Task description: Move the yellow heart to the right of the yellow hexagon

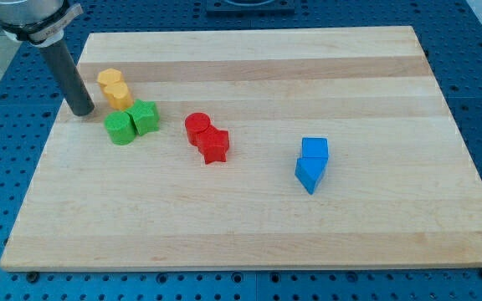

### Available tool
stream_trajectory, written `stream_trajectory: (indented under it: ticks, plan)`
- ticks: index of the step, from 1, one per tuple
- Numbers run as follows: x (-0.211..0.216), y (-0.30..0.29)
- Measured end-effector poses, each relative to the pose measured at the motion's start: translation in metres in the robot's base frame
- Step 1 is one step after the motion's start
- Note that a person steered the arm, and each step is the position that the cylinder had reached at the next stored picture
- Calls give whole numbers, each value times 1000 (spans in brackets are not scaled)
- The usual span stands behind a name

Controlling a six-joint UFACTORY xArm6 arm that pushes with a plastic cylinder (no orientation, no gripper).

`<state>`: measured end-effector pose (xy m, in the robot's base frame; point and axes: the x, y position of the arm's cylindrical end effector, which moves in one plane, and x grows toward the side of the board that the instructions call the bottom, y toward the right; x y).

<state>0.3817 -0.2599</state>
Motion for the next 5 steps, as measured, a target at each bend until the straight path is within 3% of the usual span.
stream_trajectory:
  ticks: [2,5]
  plan:
    - [0,70]
    - [-24,70]
